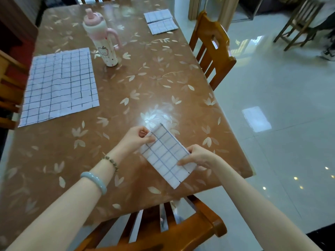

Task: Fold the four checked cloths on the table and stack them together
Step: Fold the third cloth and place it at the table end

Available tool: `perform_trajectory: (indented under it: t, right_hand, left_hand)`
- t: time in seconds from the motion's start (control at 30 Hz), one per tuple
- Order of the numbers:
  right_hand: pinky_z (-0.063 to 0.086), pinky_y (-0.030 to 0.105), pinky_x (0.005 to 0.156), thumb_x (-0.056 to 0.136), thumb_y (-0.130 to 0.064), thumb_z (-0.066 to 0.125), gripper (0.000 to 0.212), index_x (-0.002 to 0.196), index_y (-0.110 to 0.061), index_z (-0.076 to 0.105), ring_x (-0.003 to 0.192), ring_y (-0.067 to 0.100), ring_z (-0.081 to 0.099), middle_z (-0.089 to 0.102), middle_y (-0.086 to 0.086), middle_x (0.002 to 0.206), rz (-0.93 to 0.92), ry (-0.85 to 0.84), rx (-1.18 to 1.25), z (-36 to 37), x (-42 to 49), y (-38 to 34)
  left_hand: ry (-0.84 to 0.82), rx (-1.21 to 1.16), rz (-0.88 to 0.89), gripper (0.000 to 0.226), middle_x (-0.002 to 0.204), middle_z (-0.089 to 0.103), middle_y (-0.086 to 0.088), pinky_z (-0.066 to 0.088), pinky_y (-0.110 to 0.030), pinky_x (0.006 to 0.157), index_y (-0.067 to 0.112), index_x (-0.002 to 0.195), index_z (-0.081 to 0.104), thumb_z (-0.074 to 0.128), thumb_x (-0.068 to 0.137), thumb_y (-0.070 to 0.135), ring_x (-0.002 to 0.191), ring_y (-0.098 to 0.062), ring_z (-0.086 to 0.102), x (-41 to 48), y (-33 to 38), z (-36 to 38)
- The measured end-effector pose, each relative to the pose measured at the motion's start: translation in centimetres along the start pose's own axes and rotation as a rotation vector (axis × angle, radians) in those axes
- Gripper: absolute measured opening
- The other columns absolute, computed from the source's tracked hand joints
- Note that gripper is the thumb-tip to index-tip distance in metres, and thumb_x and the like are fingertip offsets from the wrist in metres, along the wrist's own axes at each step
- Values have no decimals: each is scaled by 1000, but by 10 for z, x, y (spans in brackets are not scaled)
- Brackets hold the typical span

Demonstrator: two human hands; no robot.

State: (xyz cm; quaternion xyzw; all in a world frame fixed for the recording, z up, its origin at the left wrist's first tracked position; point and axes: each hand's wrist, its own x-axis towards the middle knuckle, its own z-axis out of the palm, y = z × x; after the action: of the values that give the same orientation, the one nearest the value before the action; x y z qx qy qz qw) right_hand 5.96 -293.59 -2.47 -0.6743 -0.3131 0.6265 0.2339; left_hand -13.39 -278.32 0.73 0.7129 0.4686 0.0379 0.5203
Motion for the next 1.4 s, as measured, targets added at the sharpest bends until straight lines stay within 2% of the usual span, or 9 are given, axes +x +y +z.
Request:
perform_trajectory:
  t: [0.13, 0.23, 0.3, 0.5, 0.63, 0.9, 1.1, 1.27, 1.4]
  right_hand:
    - [57, 25, 59, 76, -9, 76, 23, 96, -7, 65, 80, 18, 70, 71, 7, 92, 41, 157, 176, -3, -35, 4]
    - [59, 40, 75, 74, -5, 77, 35, 106, 4, 64, 86, 27, 70, 70, 16, 100, 22, 316, 438, 1, -63, 11]
    - [58, 43, 77, 75, -3, 74, 38, 111, 4, 63, 88, 30, 70, 71, 18, 100, -30, 374, 628, 8, -86, 18]
    - [56, 43, 79, 67, -2, 76, 51, 116, 3, 62, 104, 35, 65, 67, 21, 113, -147, 441, 953, 28, -158, 56]
    - [59, 39, 74, 79, 8, 64, 27, 106, 5, 65, 92, 31, 69, 70, 19, 102, -159, 625, 1050, 28, -202, 85]
    - [56, 24, 54, 78, 13, 64, 12, 87, 6, 66, 59, 15, 69, 70, 10, 72, -141, 871, 1159, -8, -248, 135]
    - [59, 42, 74, 72, 11, 69, 51, 120, 13, 53, 86, 28, 64, 62, 24, 105, -130, 909, 1210, -65, -257, 180]
    - [59, 32, 60, 75, 12, 66, 36, 111, 10, 60, 67, 19, 68, 68, 16, 86, -148, 847, 1199, -137, -270, 212]
    - [59, 30, 60, 79, 10, 62, 17, 96, 6, 65, 63, 16, 68, 70, 10, 74, -163, 778, 1122, -197, -285, 229]
  left_hand:
    - [-38, -135, -94, 11, 89, 70, -4, 50, -22, 57, 11, 90, 65, 72, 83, 17, 76, -15, 66, -26, 0, -10]
    - [-90, -393, -154, 16, 95, 70, -14, 57, -26, 60, 2, 101, 65, 68, 86, 7, 74, -20, 70, -53, -2, -5]
    - [-102, -491, -167, 19, 95, 69, -17, 59, -27, 62, -2, 104, 62, 65, 86, 3, 72, -20, 70, -69, 1, 3]
    - [-176, -630, -185, 10, 58, 68, -6, 57, -27, 50, -2, 95, 60, 61, 86, -6, 48, -14, 66, -100, 29, 50]
    - [-268, -621, -158, 14, 84, 73, -14, 57, -27, 55, 0, 96, 63, 66, 83, -3, 67, -21, 72, -110, 52, 84]
    - [-479, -503, -99, 16, 88, 75, -13, 57, -26, 59, 0, 104, 65, 61, 88, 1, 79, -23, 74, -102, 103, 146]
    - [-516, -408, -87, 12, 80, 75, -11, 57, -25, 56, 0, 98, 65, 58, 89, -3, 71, -20, 73, -84, 143, 206]
    - [-489, -383, -120, 13, 83, 75, -12, 57, -24, 56, -1, 100, 64, 58, 89, -3, 71, -19, 73, -60, 177, 267]
    - [-429, -392, -119, 14, 94, 74, -16, 59, -26, 60, -1, 101, 66, 59, 89, -1, 76, -22, 74, -47, 205, 310]
